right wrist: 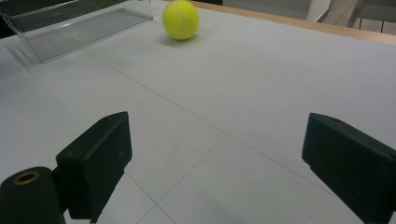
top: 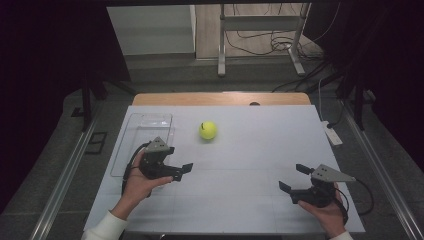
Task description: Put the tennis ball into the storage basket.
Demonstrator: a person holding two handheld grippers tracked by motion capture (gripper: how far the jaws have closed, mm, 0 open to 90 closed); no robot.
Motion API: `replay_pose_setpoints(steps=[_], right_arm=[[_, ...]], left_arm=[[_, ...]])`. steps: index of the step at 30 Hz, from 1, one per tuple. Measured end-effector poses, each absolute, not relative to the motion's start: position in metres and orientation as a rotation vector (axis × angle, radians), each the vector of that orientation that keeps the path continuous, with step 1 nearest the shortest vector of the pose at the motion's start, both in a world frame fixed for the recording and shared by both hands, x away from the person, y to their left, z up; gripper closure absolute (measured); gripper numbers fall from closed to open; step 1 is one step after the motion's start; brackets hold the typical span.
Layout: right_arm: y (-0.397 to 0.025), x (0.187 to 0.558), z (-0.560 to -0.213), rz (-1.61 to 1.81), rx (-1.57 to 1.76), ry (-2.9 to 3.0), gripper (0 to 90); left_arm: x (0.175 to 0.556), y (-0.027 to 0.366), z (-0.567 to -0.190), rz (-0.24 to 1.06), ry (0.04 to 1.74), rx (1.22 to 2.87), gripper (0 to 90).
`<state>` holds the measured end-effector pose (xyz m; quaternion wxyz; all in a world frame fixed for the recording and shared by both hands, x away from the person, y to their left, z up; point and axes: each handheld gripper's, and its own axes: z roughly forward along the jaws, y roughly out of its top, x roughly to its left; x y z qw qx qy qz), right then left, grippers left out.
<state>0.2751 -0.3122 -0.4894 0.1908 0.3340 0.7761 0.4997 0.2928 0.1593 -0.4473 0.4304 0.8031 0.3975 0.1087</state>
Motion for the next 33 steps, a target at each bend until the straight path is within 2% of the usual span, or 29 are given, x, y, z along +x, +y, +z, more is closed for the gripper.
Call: replay_pose_setpoints(steps=[33], right_arm=[[-0.313, 0.277, -0.492, 1.388, 0.948, 2.189, 8.6]], left_arm=[[0.330, 0.144, -0.437, 0.252, 0.986, 2.018, 7.8]])
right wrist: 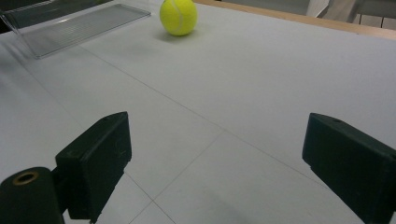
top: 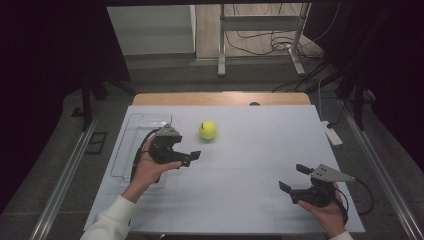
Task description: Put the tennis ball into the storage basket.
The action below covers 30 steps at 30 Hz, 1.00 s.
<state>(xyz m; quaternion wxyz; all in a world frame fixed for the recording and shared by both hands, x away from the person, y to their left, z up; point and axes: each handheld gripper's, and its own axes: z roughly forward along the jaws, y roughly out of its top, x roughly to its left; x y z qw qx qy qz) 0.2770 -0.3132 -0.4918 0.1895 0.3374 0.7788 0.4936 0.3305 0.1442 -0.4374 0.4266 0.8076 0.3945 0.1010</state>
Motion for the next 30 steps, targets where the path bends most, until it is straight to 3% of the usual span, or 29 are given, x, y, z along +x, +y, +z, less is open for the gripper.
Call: replay_pose_setpoints(steps=[30], right_arm=[[-0.313, 0.278, -0.493, 1.380, 0.952, 2.192, 8.5]], left_arm=[[0.358, 0.132, -0.427, 0.254, 0.994, 2.034, 7.7]])
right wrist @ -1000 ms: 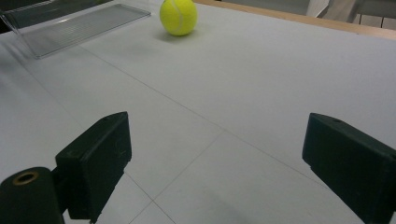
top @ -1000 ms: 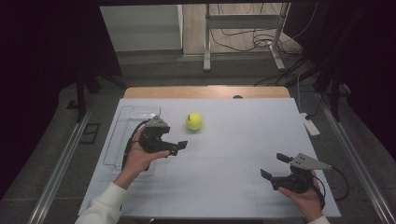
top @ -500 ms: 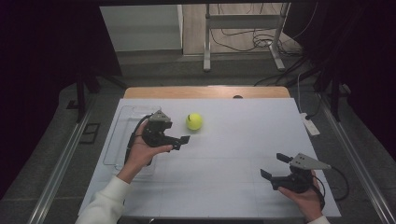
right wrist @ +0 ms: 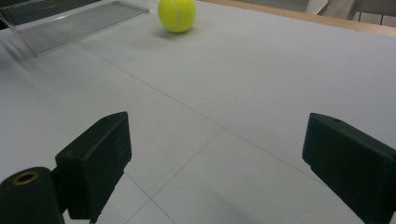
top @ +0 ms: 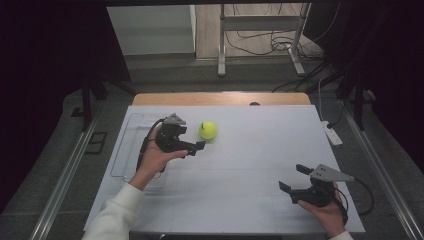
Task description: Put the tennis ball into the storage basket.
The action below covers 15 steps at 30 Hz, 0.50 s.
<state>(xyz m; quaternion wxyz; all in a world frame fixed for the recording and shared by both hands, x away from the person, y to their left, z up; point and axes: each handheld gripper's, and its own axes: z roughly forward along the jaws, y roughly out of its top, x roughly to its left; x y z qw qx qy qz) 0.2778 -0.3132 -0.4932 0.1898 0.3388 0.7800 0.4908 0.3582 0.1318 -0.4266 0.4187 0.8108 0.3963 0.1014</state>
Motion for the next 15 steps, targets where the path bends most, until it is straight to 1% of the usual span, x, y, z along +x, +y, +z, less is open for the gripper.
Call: replay_pose_setpoints(steps=[15], right_arm=[[-0.314, 0.278, -0.493, 1.383, 0.954, 2.191, 8.5]], left_arm=[[0.370, 0.126, -0.427, 0.253, 0.999, 2.048, 7.6]])
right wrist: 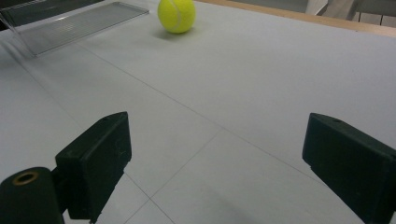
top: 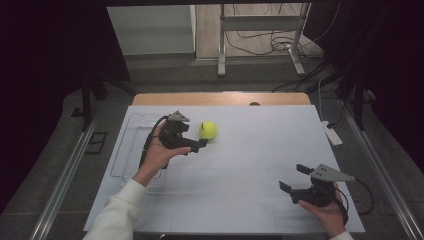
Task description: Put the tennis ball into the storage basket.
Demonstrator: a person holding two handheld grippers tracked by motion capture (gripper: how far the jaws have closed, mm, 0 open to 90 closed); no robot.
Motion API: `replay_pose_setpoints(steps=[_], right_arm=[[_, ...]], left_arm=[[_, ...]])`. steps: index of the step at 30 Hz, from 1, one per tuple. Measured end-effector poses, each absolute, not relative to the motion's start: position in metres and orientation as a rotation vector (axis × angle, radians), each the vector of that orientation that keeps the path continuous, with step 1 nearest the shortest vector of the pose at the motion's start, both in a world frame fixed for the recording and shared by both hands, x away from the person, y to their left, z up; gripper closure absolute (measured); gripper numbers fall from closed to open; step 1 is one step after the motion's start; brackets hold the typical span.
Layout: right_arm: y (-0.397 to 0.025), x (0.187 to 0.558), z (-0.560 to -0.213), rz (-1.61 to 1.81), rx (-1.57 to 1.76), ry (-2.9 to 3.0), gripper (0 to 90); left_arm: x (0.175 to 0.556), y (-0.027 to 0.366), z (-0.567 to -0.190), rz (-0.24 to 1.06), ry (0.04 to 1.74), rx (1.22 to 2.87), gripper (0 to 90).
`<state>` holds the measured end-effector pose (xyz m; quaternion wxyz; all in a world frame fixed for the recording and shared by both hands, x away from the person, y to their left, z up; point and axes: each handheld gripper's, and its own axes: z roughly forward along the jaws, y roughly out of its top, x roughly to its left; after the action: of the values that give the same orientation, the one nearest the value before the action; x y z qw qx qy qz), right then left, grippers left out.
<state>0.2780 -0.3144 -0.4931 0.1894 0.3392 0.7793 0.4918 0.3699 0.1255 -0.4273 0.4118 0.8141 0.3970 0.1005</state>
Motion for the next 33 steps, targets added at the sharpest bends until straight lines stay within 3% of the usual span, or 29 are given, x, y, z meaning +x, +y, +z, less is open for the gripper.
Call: replay_pose_setpoints(steps=[33], right_arm=[[-0.315, 0.279, -0.494, 1.377, 0.956, 2.195, 8.4]], left_arm=[[0.399, 0.119, -0.421, 0.253, 1.021, 2.074, 7.7]])
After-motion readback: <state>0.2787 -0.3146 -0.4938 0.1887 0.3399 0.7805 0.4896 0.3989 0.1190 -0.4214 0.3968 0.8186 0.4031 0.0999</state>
